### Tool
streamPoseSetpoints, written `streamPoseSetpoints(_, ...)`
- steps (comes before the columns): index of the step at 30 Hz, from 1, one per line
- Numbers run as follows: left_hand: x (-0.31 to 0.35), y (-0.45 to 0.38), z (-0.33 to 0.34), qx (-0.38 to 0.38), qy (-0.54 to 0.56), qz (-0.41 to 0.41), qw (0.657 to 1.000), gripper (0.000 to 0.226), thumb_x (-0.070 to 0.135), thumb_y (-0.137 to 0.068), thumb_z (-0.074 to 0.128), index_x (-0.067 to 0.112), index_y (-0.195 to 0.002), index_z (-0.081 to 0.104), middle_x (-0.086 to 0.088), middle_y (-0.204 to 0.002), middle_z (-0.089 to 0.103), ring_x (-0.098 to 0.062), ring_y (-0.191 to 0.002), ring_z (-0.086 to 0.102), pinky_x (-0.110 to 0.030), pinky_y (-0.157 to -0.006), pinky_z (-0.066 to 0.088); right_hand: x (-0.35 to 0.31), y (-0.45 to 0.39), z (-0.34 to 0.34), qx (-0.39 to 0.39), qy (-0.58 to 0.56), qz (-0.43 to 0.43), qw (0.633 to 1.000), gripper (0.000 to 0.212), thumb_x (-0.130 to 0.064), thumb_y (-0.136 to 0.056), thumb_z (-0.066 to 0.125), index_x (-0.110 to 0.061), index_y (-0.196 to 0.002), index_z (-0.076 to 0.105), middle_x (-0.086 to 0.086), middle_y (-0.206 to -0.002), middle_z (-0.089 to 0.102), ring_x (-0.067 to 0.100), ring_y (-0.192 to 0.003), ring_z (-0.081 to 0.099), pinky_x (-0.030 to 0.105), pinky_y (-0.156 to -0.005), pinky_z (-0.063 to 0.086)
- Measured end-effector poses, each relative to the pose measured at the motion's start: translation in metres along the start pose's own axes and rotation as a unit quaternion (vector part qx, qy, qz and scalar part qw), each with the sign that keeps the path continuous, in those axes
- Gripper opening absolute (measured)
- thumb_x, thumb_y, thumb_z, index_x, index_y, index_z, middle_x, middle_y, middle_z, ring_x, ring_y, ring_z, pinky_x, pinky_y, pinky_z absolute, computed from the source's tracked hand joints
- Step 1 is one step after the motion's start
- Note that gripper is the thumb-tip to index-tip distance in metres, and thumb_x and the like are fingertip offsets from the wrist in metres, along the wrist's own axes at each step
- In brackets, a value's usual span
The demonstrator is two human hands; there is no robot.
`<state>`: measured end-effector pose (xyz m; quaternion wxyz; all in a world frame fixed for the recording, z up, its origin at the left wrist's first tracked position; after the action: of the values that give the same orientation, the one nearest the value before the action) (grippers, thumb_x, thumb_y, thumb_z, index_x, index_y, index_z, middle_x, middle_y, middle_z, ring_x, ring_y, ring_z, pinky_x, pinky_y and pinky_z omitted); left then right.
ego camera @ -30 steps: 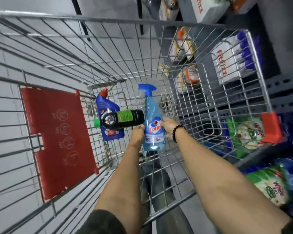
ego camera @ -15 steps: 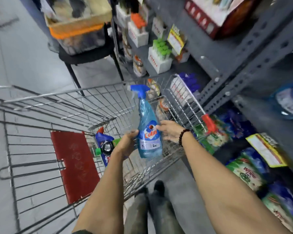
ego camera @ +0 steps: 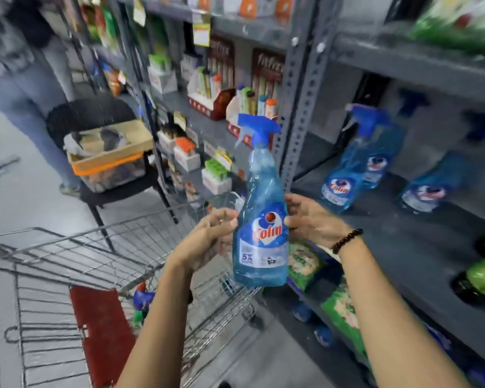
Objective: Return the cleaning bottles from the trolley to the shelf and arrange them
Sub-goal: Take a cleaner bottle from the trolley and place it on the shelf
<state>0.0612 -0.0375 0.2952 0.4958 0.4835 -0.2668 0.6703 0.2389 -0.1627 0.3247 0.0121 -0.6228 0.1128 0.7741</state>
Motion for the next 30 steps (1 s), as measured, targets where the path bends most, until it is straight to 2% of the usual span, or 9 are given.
streamPoseSetpoints(3, 0.025, 0.006, 0.038, -0.067, -0.018, 0.041, 0.997, 0.044, 0.037, -0.054, 0.085, 0.017, -0.085, 0.061, 0.000, -0.069, 0.067, -0.010, -0.055, 0.065, -0.022, -0.052, 0.055, -0.033, 0.034, -0.002, -0.020, -0.001, -0.062, 0.998, 0.066, -0.030, -0.043, 0.089, -0.020, -0.100, 0.059, -0.007, -0.090, 0.073, 0.012, -0.077, 0.069, 0.028, -0.058, 0.060)
streamPoseSetpoints(6, 0.040, 0.010, 0.067, -0.119, -0.021, 0.065, 0.991, 0.038, 0.034, -0.060, 0.082, 0.017, -0.087, 0.061, 0.002, -0.067, 0.072, -0.008, -0.054, 0.068, -0.019, -0.047, 0.055, -0.052, 0.060, -0.006, -0.028, -0.003, -0.082, 0.996, 0.066, -0.025, -0.048, 0.088, -0.015, -0.103, 0.053, -0.006, -0.092, 0.073, 0.012, -0.082, 0.070, 0.031, -0.064, 0.061)
streamPoseSetpoints(9, 0.041, 0.004, 0.079, -0.111, -0.062, 0.067, 0.990, 0.033, 0.022, -0.071, 0.076, 0.020, -0.102, 0.064, -0.002, -0.089, 0.074, -0.011, -0.073, 0.072, -0.026, -0.062, 0.060, -0.060, 0.082, -0.014, -0.001, 0.031, -0.091, 0.995, 0.058, -0.021, -0.054, 0.085, -0.015, -0.102, 0.054, -0.001, -0.095, 0.070, 0.014, -0.084, 0.069, 0.031, -0.065, 0.061)
streamPoseSetpoints(14, 0.021, -0.037, 0.100, -0.133, -0.145, 0.015, 0.980, 0.040, 0.006, -0.092, 0.048, 0.027, -0.126, 0.047, 0.011, -0.111, 0.068, -0.003, -0.094, 0.068, -0.020, -0.079, 0.057, -0.047, 0.107, -0.050, 0.137, 0.123, -0.073, 0.980, 0.046, 0.004, -0.066, 0.071, -0.018, -0.104, 0.056, 0.014, -0.105, 0.057, 0.017, -0.088, 0.063, 0.035, -0.074, 0.056)
streamPoseSetpoints(18, -0.007, -0.085, 0.119, -0.170, -0.142, -0.031, 0.975, 0.043, 0.003, -0.095, 0.040, 0.023, -0.133, 0.042, 0.008, -0.119, 0.061, -0.003, -0.102, 0.065, -0.016, -0.081, 0.054, -0.027, 0.117, -0.076, 0.242, 0.144, -0.063, 0.957, 0.046, 0.009, -0.069, 0.068, -0.024, -0.098, 0.056, 0.006, -0.101, 0.060, 0.009, -0.079, 0.066, 0.023, -0.068, 0.058)
streamPoseSetpoints(20, -0.019, -0.114, 0.131, -0.194, -0.154, -0.042, 0.968, 0.044, 0.004, -0.096, 0.039, 0.026, -0.133, 0.040, 0.001, -0.134, 0.052, -0.012, -0.118, 0.055, -0.024, -0.095, 0.051, -0.018, 0.123, -0.091, 0.303, 0.152, -0.066, 0.939, 0.044, 0.005, -0.070, 0.069, -0.028, -0.097, 0.056, 0.002, -0.102, 0.062, 0.011, -0.082, 0.064, 0.022, -0.071, 0.058)
streamPoseSetpoints(23, -0.029, -0.155, 0.152, -0.227, -0.204, -0.045, 0.951, 0.045, 0.007, -0.096, 0.039, 0.021, -0.139, 0.037, -0.003, -0.152, 0.032, -0.021, -0.140, 0.030, -0.041, -0.116, 0.029, -0.008, 0.130, -0.115, 0.383, 0.150, -0.070, 0.909, 0.042, 0.001, -0.073, 0.068, -0.024, -0.104, 0.056, -0.002, -0.101, 0.065, 0.012, -0.083, 0.066, 0.020, -0.071, 0.057)
streamPoseSetpoints(26, -0.039, -0.196, 0.175, -0.250, -0.248, -0.037, 0.935, 0.046, 0.006, -0.096, 0.039, 0.016, -0.141, 0.036, -0.002, -0.153, 0.029, -0.016, -0.141, 0.023, -0.029, -0.114, 0.025, -0.002, 0.135, -0.139, 0.463, 0.131, -0.084, 0.873, 0.042, 0.005, -0.075, 0.065, -0.023, -0.103, 0.053, 0.007, -0.104, 0.062, 0.015, -0.082, 0.064, 0.019, -0.072, 0.056)
streamPoseSetpoints(30, -0.058, -0.240, 0.202, -0.264, -0.243, -0.042, 0.932, 0.047, 0.000, -0.095, 0.038, 0.015, -0.140, 0.038, -0.003, -0.152, 0.032, -0.017, -0.142, 0.023, -0.033, -0.117, 0.023, 0.003, 0.135, -0.168, 0.540, 0.123, -0.096, 0.827, 0.047, 0.010, -0.076, 0.061, -0.017, -0.112, 0.049, 0.012, -0.109, 0.060, 0.016, -0.086, 0.062, 0.014, -0.070, 0.054)
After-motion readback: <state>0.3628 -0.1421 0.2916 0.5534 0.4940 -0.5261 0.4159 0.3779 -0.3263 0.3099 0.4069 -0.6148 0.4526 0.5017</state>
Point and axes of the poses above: each hand's wrist, its own y-axis away from the middle knuckle, its own z-axis out of the palm, x = y × z, the point moved 2 cm from there along -y, towards the middle knuckle
